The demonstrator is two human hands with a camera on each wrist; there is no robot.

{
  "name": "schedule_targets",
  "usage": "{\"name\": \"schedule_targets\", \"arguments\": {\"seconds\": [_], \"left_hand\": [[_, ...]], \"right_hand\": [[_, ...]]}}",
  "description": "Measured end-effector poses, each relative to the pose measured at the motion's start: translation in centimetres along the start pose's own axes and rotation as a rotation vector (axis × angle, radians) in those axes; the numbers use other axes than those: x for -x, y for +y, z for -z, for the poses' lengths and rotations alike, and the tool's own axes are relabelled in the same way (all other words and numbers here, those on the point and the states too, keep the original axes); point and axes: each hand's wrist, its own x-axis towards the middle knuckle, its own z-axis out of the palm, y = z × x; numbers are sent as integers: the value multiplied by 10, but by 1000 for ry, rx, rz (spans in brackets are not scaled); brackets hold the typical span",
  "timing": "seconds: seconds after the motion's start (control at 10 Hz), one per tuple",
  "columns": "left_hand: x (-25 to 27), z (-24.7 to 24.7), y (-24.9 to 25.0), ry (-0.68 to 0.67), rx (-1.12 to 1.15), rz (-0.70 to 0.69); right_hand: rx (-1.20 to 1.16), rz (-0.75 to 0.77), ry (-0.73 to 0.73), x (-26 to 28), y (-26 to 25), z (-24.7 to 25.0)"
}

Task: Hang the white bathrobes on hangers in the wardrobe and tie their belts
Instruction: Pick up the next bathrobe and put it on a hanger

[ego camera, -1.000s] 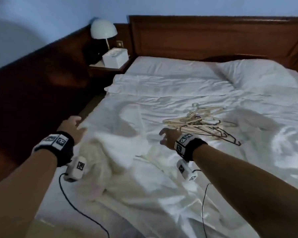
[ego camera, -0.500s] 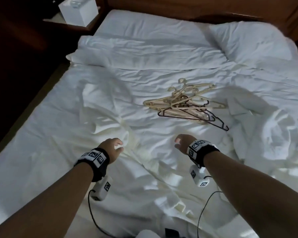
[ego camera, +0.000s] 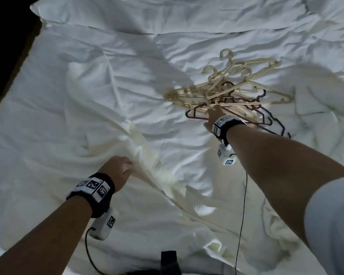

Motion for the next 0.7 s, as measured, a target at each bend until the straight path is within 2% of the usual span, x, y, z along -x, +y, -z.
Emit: {"name": "schedule_targets", "arguments": {"seconds": [0.1,0.2,0.3,0.4,0.5,0.6,0.7], "left_hand": [[-8,0,-14,39,106,61],[-11,-7,-27,68,164,86],[-12,-14,-35,54,171,104],[-15,-17,-38,43,189,99],[-15,-21,-32,28,184,81],[-12,-21,-14,21,223,50],[-2,-19,13,19,197,-36]], "right_hand": [[5,-9,10,-21,-6,-1],[157,51,5,-35,-4,-6],[184,137,5,-22,-3,-16],[85,99,-47,-7,-3,-32],[-57,-14,212,20,-1,-27],[-263,63,602,72,1,-24],[-291,296,731,137,-8,-23]]}}
